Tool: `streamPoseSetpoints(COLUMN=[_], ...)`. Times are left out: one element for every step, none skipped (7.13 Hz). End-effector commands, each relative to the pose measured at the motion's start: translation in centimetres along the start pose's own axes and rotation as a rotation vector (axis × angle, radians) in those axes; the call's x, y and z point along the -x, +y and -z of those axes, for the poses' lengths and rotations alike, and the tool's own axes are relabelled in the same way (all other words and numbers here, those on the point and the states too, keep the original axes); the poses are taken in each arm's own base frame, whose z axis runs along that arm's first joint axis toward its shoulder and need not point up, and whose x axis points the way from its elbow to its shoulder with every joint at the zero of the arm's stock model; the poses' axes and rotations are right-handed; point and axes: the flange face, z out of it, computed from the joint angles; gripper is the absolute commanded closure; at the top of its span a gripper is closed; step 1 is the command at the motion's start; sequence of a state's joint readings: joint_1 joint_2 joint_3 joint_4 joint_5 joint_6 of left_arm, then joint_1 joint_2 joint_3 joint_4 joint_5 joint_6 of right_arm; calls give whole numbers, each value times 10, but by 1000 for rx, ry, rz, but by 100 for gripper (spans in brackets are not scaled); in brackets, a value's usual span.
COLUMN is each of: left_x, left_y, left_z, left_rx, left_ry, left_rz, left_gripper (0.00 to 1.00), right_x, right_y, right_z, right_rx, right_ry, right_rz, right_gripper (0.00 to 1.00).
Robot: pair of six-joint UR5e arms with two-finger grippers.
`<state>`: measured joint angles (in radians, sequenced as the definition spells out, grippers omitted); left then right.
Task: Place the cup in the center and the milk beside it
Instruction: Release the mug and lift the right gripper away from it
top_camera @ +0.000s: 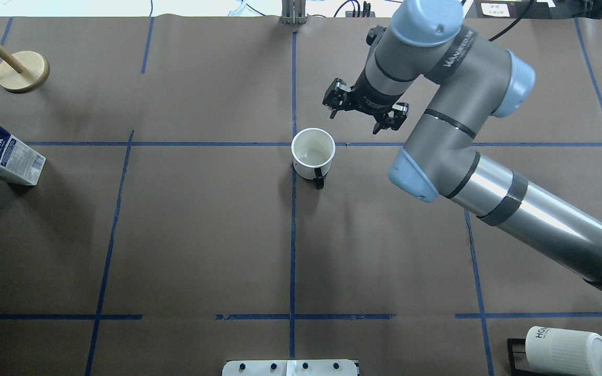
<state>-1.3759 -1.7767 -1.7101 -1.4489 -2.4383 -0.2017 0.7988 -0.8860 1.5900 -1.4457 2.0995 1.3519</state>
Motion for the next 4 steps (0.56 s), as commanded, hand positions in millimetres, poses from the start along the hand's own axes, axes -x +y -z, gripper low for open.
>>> streamPoseSetpoints(left_x=[-7,-4,-10,-6], left_y=[6,7,8,7], left_z=[-29,-33,-44,-48], left_rx=[50,51,71,74], left_ry=[-3,-1,-3,-22], left_rz=[15,19,8,13], left_gripper=[0,0,0,0], right_x=[-32,-32,-33,-33], right_y=[-10,-10,-9,-8], right_z=[4,3,1,1], right_rx=[-1,-1,2,2], right_ry=[11,11,14,14], right_rz=[28,28,28,28], right_gripper=[0,0,0,0])
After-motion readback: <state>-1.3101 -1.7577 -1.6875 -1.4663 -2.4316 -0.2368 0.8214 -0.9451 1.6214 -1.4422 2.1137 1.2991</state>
